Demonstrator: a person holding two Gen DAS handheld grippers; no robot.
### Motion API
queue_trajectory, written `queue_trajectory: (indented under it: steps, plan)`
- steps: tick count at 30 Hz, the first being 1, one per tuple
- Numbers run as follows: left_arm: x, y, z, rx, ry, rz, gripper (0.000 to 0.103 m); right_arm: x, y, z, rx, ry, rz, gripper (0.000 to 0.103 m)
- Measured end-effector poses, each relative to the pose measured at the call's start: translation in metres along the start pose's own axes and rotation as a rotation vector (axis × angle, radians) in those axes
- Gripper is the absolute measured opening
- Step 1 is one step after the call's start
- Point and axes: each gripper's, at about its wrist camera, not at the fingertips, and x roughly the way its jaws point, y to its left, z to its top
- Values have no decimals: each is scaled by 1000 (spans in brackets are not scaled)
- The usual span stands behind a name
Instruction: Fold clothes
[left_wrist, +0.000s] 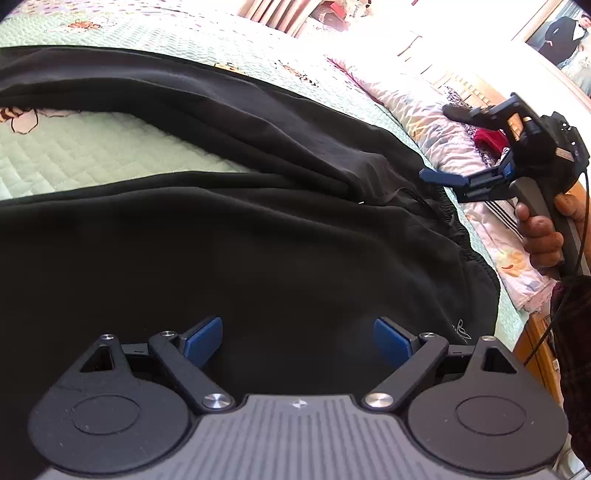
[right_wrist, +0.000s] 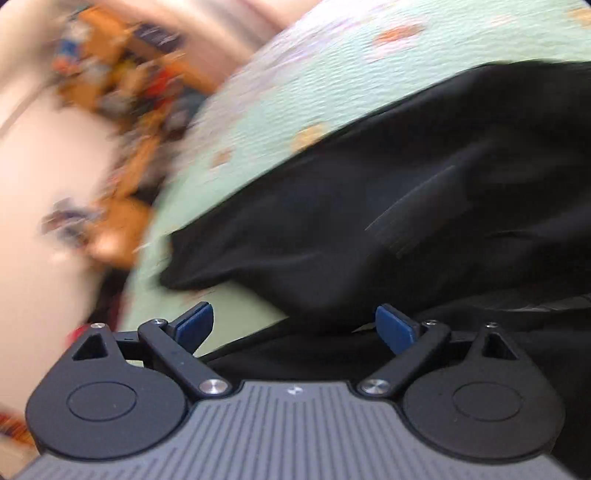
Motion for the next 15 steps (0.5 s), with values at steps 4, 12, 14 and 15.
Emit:
queue_trajectory:
  steps: [4, 12, 14, 15]
  plan:
    - [0, 4, -2, -6, 2, -19, 90, -18, 7, -13, -55, -15, 46, 95]
    - [0, 9, -2, -28, 7, -54, 97, -124, -71, -56, 225, -567, 165, 98]
    - [1, 8, -2, -26, 9, -52, 97, -117, -84, -62, 298, -552, 59, 98]
    - [2, 7, -2, -24, 10, -50, 97, -112, -90, -65, 334, -541, 6, 98]
